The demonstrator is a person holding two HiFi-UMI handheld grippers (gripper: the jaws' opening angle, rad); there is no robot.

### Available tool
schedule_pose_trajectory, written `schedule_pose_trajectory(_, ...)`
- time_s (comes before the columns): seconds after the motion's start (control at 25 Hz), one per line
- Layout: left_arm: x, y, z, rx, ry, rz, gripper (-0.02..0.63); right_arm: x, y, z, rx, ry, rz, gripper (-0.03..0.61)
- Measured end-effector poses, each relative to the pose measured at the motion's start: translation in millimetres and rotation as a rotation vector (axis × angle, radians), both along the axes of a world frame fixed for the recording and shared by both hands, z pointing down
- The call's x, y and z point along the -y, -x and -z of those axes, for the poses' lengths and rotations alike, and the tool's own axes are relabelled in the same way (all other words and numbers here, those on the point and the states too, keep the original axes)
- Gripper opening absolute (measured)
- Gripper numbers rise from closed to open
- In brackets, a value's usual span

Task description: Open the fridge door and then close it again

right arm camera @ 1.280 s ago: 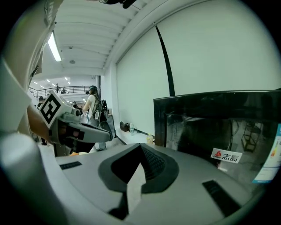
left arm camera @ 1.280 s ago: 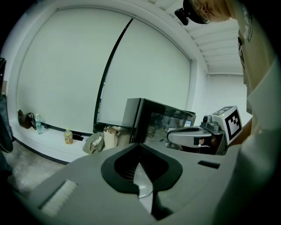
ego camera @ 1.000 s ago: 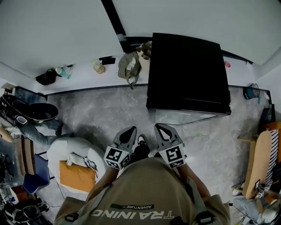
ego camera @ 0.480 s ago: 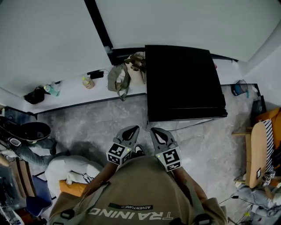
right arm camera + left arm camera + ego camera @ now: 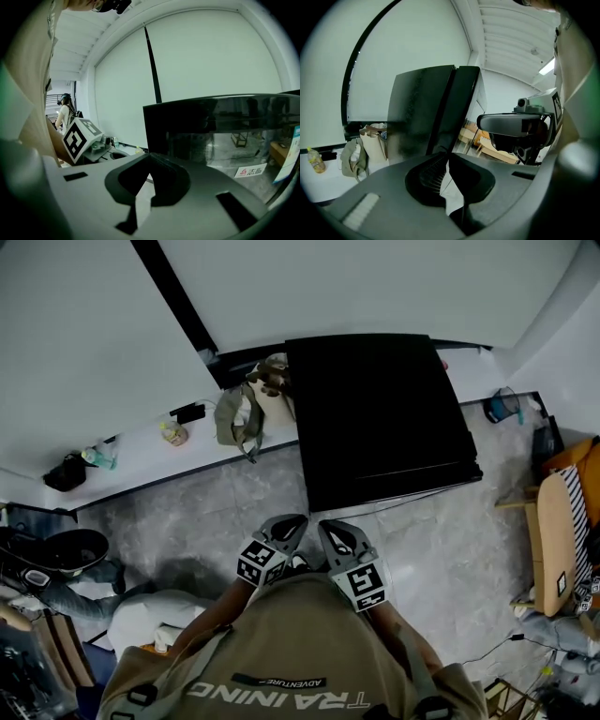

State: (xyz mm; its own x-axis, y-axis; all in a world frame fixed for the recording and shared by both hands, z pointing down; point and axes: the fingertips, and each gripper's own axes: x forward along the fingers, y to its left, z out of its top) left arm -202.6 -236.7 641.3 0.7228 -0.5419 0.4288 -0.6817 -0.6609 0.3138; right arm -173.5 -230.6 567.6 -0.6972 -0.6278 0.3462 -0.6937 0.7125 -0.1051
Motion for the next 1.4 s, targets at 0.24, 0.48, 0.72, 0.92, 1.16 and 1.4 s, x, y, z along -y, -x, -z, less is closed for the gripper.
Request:
schedule_pose_trajectory(0.24, 4.9, -4.6, -5.4, 0.035, -0.013, -0.040, 0.061, 2.1, -2.2, -3.2, 0.007, 0.016, 0.011, -0.005)
schedule_pose_trajectory(0.48, 13.2, -11.7, -3.3, 0.031, -0.005, -0.036, 0.064, 4.6, -5.9, 0.3, 0.013, 0.006, 0.020, -0.005)
schedule_pose_trajectory(0.72, 12.4, -13.3, -7.8, 0.022, 0.005, -0.028, 0.072, 4.1, -18.7, 7.2, 0.004, -0.016, -0.012, -0.005)
schedule_pose_trajectory(0.92, 14.4, -15.5, -17.9, 0.029, 0.007, -0.010, 0.072, -1.1, -24.1, 7.0, -0.006, -0.030, -0.030, -0.005)
schedule_pose_trajectory(1.16, 17.4, -20.5, -20.4, 0.051, -0.003, -0.035, 0.075, -7.3, -25.9, 1.8, -0.018, -0.018, -0.025, -0.005)
schedule_pose_trajectory(1.4, 17.8, -20.8, -22.0, 0.082, -0.003, -0.024, 0.074, -2.8, -15.8, 4.2, -0.005, -0.027, -0.013, -0.005)
